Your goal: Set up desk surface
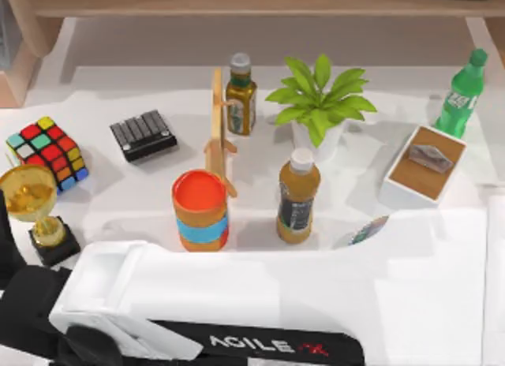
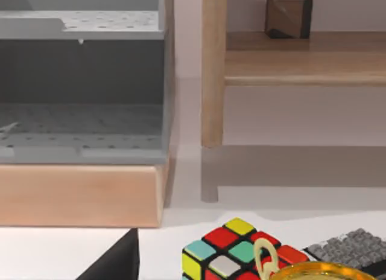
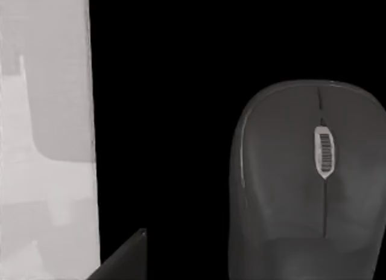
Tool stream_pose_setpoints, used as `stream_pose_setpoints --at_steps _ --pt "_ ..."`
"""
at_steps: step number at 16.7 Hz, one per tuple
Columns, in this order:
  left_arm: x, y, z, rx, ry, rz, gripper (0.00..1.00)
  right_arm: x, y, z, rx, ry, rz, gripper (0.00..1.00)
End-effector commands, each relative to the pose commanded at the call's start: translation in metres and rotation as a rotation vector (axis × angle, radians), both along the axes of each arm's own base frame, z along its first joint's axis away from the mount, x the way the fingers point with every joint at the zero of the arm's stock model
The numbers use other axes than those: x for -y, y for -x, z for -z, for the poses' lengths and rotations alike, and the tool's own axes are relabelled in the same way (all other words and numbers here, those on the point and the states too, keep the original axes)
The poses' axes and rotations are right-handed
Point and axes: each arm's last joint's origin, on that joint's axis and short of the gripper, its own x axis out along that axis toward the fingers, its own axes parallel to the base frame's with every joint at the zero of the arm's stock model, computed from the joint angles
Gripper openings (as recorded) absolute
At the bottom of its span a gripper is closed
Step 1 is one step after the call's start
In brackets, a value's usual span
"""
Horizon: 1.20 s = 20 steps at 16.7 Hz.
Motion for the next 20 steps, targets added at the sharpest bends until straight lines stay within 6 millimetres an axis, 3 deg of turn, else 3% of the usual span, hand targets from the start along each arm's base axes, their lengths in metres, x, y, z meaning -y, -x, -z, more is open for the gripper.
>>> stream_pose_setpoints --at_steps 4,7,10,13,14,16,18,20 --pt "0.0 0.0 0.0 0.0 0.0 0.0 1.0 -0.004 0.001 -0.01 0.013 -0.033 0.017 1.0" --pt "0.0 0.0 0.0 0.0 0.0 0.0 1.0 -0.019 0.011 -0.059 0.062 -0.2 0.098 1.0" --pt "0.0 0.0 0.0 0.0 0.0 0.0 1.0 -0.028 0.033 -0.147 0.093 -0.5 0.238 1.0" --pt "0.0 0.0 0.0 0.0 0.0 0.0 1.0 -0.005 0.068 -0.266 0.026 -0.911 0.423 1.0" --pt "0.0 0.0 0.0 0.0 0.0 0.0 1.0 0.015 0.082 -0.309 -0.033 -1.064 0.49 1.0" --pt "0.0 0.0 0.0 0.0 0.0 0.0 1.0 0.076 0.109 -0.392 -0.224 -1.381 0.625 1.0" --pt "0.0 0.0 0.0 0.0 0.0 0.0 1.0 0.165 0.129 -0.461 -0.529 -1.681 0.746 1.0" --pt "0.0 0.0 0.0 0.0 0.0 0.0 1.0 0.275 0.138 -0.506 -0.956 -1.925 0.835 1.0"
